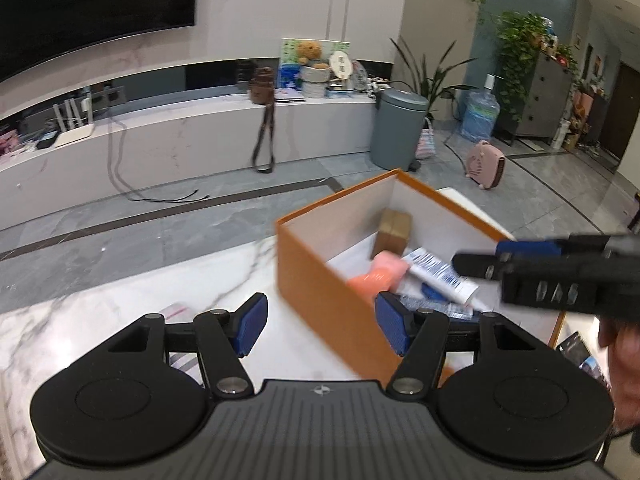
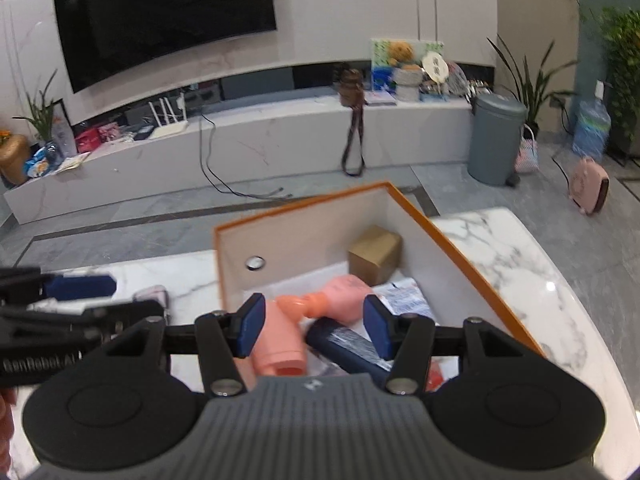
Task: Organize rigid objects
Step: 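Withdraw both open tools from the orange box back toward the table, then grasp the yellow tape measure with the left tool while the right tool grasps the plaid glasses case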
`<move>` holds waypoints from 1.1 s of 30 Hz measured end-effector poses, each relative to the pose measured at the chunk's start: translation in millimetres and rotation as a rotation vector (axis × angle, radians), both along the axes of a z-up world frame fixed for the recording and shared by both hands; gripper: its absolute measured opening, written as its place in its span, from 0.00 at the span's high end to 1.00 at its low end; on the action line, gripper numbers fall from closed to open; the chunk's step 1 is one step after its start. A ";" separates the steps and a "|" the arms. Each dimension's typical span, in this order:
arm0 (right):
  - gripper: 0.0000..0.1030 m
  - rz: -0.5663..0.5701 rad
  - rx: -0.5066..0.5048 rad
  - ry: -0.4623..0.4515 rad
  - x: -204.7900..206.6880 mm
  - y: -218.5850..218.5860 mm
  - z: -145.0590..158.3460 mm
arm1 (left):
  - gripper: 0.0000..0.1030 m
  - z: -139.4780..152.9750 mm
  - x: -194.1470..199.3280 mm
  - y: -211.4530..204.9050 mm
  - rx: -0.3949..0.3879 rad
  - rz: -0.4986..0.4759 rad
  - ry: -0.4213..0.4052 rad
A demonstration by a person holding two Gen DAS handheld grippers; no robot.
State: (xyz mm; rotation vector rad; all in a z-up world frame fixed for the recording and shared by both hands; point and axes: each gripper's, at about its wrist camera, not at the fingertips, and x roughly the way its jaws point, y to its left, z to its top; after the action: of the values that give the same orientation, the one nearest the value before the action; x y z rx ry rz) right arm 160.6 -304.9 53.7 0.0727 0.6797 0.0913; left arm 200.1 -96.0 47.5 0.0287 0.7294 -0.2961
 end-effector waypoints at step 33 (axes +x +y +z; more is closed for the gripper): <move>0.46 0.204 -0.109 -0.021 -33.8 100.7 -35.8 | 0.21 -135.1 -147.3 40.7 -0.043 0.077 0.089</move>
State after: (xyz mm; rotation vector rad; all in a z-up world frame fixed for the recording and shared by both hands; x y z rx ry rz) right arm 126.8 -204.2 17.9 -0.1021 0.6684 0.2500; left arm 52.8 -55.3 -87.6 -0.0537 0.8104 -0.2407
